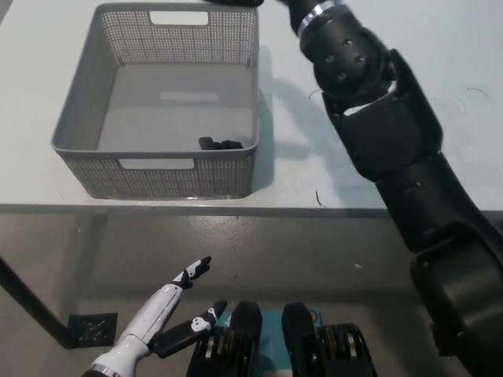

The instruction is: Use the right hand to pick up a webcam and put it into a container on the left side

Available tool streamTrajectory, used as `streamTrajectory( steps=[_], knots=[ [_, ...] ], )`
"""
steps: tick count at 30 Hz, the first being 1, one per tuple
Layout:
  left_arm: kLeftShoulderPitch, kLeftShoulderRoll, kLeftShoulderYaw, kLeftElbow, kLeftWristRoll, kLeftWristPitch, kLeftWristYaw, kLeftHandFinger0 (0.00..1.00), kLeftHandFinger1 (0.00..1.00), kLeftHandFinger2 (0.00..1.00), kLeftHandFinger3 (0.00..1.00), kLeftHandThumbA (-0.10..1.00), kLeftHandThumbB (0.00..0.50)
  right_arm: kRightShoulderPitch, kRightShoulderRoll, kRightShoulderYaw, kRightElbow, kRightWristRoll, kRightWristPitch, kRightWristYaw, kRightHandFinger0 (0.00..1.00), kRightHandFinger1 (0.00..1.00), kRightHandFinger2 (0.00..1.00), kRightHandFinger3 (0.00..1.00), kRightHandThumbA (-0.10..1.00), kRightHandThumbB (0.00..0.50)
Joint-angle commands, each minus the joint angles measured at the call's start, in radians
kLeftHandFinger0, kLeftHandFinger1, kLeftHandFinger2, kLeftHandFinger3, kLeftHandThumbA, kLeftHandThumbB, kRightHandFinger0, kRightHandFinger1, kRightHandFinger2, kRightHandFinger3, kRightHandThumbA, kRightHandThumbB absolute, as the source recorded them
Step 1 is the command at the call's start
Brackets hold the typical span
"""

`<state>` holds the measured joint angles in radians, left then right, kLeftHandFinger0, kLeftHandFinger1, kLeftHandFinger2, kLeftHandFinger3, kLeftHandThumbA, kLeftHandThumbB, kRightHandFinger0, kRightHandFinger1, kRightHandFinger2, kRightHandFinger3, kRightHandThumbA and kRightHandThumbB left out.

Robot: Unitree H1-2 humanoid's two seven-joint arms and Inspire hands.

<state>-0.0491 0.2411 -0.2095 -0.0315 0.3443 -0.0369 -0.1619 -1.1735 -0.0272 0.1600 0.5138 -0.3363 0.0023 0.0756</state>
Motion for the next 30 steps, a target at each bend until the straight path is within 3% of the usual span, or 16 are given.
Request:
streamTrajectory(
  steps=[1, 8, 9, 12, 16, 20, 23, 26, 30],
  knots=[
    [-0.031, 0.027, -0.001, -0.041, 0.026, 0.003, -0.013, 1.0, 1.0, 1.0, 1.0, 0.72, 0.053, 0.036, -0.086, -0.098, -0.388, 0.111, 0.105, 0.062, 1.0, 1.0, 1.0, 1.0, 1.0, 0.397],
    [-0.037, 0.025, 0.021, -0.035, -0.024, -0.002, -0.021, 1.0, 1.0, 1.0, 1.0, 0.87, 0.069, 0.258, -0.166, -0.16, -0.685, 0.16, 0.143, 0.093, 1.0, 1.0, 1.0, 1.0, 1.0, 0.36],
    [-0.036, 0.024, 0.025, -0.03, -0.036, -0.01, -0.019, 1.0, 1.0, 1.0, 1.0, 0.95, 0.073, 0.334, -0.17, -0.187, -0.738, 0.224, 0.125, 0.095, 1.0, 1.0, 1.0, 1.0, 1.0, 0.344],
    [-0.036, 0.017, 0.038, -0.012, -0.07, -0.041, -0.013, 1.0, 1.0, 1.0, 1.0, 1.0, 0.091, 0.456, -0.173, -0.212, -0.81, 0.282, 0.093, 0.089, 1.0, 1.0, 1.0, 1.0, 1.0, 0.351],
    [-0.027, 0.004, 0.056, 0.017, -0.107, -0.076, 0.0, 1.0, 1.0, 1.0, 1.0, 1.0, 0.159, 0.682, -0.154, -0.236, -0.906, 0.322, 0.05, 0.058, 1.0, 1.0, 1.0, 1.0, 1.0, 0.364],
    [-0.001, 0.001, 0.069, 0.024, -0.125, -0.097, 0.007, 1.0, 1.0, 1.0, 1.0, 1.0, 0.17, 0.847, -0.103, -0.246, -0.935, 0.414, 0.035, 0.05, 1.0, 1.0, 1.0, 1.0, 1.0, 0.371],
    [-0.001, -0.01, 0.079, 0.046, -0.14, -0.114, 0.011, 1.0, 1.0, 1.0, 1.0, 1.0, 0.183, 0.972, -0.084, -0.239, -0.865, 0.483, -0.111, 0.072, 1.0, 1.0, 1.0, 1.0, 1.0, 0.263],
    [-0.007, -0.009, 0.089, 0.062, -0.145, -0.117, 0.012, 1.0, 1.0, 1.0, 1.0, 1.0, 0.196, 1.05, -0.073, -0.221, -0.816, 0.47, -0.142, 0.08, 1.0, 1.0, 1.0, 1.0, 1.0, 0.285],
    [-0.008, -0.012, 0.1, 0.073, -0.155, -0.114, 0.011, 1.0, 1.0, 1.0, 1.0, 1.0, 0.199, 1.153, -0.053, -0.186, -0.725, 0.495, -0.207, 0.118, 1.0, 1.0, 1.0, 1.0, 1.0, 0.25]
  ],
)
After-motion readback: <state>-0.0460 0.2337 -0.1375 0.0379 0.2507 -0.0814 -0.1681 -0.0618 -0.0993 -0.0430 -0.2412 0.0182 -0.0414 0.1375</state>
